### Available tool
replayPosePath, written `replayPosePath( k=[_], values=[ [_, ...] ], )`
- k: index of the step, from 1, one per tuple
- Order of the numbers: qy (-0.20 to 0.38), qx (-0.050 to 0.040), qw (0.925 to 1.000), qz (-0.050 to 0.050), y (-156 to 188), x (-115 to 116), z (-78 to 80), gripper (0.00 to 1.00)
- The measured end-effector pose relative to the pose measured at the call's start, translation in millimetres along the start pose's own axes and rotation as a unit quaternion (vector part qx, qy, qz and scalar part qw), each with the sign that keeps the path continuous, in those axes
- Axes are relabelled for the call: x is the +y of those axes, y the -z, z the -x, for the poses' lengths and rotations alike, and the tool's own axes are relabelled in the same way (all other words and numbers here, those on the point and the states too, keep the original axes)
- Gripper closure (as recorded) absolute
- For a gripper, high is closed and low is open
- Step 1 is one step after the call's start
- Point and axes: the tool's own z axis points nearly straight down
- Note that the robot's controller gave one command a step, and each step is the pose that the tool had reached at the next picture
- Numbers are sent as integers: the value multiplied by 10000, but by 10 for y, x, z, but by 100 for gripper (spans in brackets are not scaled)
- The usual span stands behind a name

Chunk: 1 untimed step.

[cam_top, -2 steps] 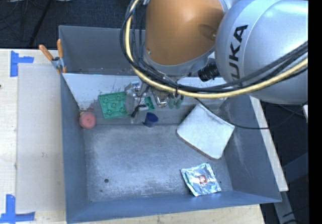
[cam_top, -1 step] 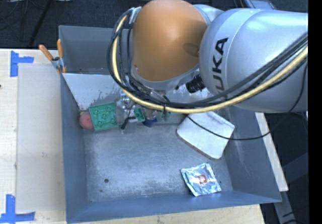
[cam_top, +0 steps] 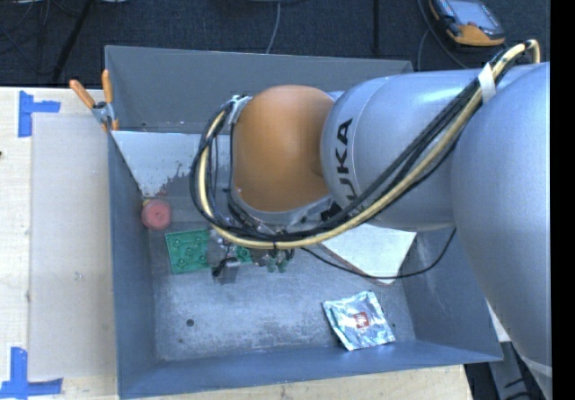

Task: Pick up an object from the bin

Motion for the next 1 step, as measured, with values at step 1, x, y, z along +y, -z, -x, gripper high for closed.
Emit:
replayPosePath(
  k=[1],
  values=[
    [-118,-95,9999,24,1701,173,78,100]
  ],
)
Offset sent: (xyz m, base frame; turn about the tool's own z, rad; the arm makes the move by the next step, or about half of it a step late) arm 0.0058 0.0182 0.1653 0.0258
